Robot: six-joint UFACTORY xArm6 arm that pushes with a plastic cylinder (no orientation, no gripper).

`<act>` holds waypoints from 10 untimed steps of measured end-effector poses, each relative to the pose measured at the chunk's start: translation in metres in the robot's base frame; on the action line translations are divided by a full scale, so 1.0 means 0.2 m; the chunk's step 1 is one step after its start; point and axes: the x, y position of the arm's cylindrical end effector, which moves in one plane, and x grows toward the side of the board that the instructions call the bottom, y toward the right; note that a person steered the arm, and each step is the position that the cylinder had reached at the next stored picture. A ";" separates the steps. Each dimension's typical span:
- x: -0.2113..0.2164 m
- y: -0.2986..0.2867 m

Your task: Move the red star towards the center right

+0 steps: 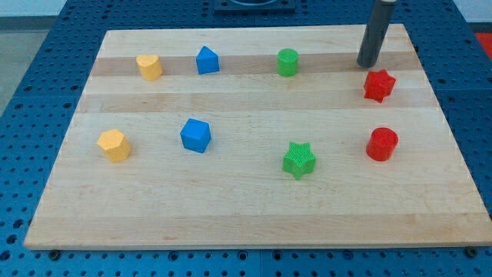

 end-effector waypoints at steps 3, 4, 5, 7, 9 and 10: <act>0.22 0.00; 0.22 0.00; 0.22 0.00; 0.21 0.00; 0.10 0.17; 0.19 0.27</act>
